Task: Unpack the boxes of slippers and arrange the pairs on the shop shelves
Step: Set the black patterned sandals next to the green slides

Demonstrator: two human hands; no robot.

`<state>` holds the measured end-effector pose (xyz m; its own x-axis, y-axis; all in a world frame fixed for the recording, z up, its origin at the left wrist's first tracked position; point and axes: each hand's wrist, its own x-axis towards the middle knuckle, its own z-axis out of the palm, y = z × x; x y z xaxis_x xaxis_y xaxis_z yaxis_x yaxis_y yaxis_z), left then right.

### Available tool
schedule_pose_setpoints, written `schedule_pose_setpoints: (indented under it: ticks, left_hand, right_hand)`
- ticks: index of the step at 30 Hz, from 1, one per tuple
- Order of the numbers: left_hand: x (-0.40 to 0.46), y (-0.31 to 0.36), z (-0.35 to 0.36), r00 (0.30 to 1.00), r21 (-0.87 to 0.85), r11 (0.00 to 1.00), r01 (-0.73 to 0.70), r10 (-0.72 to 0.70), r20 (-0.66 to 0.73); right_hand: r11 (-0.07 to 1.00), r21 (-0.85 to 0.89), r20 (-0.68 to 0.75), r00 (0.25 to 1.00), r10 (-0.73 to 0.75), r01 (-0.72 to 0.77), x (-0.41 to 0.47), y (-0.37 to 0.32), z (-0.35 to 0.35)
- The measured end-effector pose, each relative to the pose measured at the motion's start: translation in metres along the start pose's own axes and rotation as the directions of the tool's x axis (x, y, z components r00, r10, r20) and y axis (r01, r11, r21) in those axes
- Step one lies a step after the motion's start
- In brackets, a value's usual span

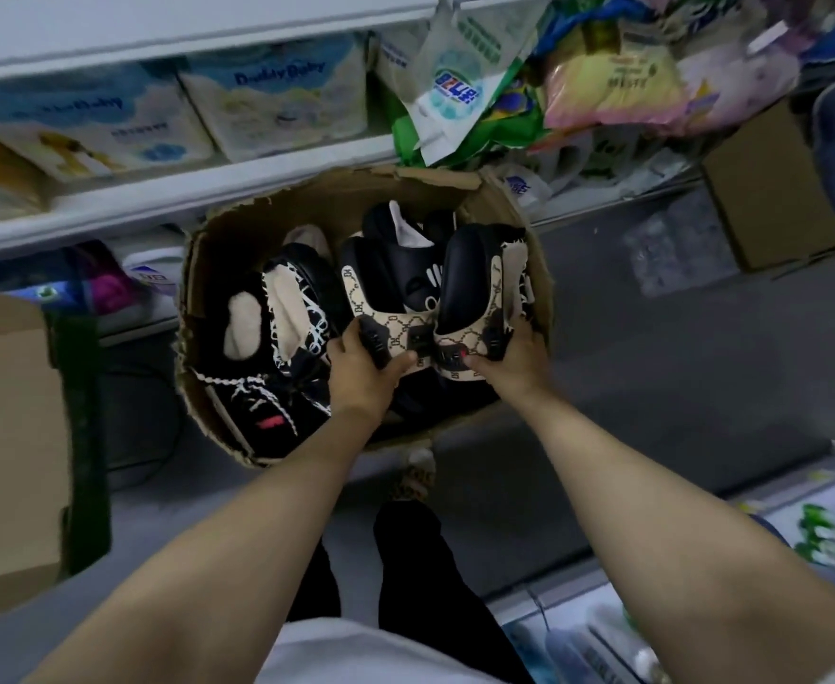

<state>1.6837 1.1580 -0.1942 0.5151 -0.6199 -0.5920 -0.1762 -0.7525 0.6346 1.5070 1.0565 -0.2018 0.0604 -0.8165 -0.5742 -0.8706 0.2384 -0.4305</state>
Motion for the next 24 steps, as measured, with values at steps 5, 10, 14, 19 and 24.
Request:
schedule_pose_setpoints:
  ticks: [5, 10, 14, 19, 24]
  left_hand:
    - [0.005, -0.005, 0.012, 0.998, 0.026, 0.999, 0.028, -0.026, -0.063]
    - [0.008, -0.005, 0.016, 0.994, 0.052, 0.996, 0.070, -0.065, -0.088]
    - [0.007, -0.008, 0.018, 0.994, 0.085, 0.992, 0.094, -0.089, -0.060]
    - [-0.002, -0.008, 0.024, 0.993, 0.022, 0.993, 0.113, -0.112, -0.036]
    - [0.000, -0.005, 0.029, 0.991, -0.055, 0.991, 0.121, -0.124, -0.059]
  right_hand:
    - [0.997, -0.057, -0.109, 0.993, -0.055, 0.049, 0.009, -0.006, 0.006]
    - [0.997, 0.033, -0.126, 0.990, -0.063, 0.068, 0.005, -0.005, 0.015]
    - [0.990, 0.113, -0.117, 0.990, -0.075, 0.088, 0.006, -0.005, 0.013]
    - [0.974, 0.195, -0.042, 0.993, -0.109, 0.115, 0.012, -0.003, 0.016]
    - [0.999, -0.022, 0.034, 0.998, -0.048, 0.049, 0.014, 0.000, 0.019]
